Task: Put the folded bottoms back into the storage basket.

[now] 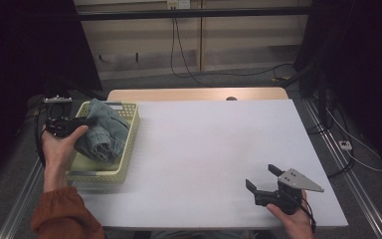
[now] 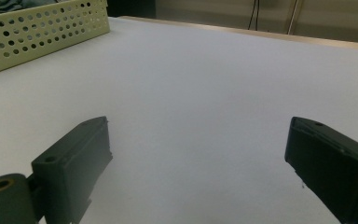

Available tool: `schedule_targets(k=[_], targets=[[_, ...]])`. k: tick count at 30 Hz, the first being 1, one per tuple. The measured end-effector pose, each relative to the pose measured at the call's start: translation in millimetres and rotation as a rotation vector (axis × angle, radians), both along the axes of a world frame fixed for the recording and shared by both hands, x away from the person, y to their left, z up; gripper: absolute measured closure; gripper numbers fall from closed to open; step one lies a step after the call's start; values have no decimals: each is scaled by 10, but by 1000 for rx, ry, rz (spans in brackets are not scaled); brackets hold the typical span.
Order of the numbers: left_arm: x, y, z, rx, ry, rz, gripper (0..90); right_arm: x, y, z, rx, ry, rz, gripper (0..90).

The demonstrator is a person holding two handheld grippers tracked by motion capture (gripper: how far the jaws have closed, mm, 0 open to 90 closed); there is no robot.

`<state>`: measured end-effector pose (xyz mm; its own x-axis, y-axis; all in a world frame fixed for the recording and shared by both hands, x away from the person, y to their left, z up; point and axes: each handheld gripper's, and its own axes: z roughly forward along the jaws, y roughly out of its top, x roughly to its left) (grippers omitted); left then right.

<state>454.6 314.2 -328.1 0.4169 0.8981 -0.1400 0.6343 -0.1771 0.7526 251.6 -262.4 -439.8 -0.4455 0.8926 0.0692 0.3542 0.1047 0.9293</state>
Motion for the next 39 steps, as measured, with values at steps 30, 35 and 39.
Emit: schedule_targets(k=[30,35,39], targets=[[73,149,-166,137,42,126,706,-2,0,0,0,0,0,69],[91,166,-209,157,50,148,702,-2,1,0,0,1,-1,69],[99,189,-235,155,60,156,702,-2,1,-1,-1,0,2,69]])
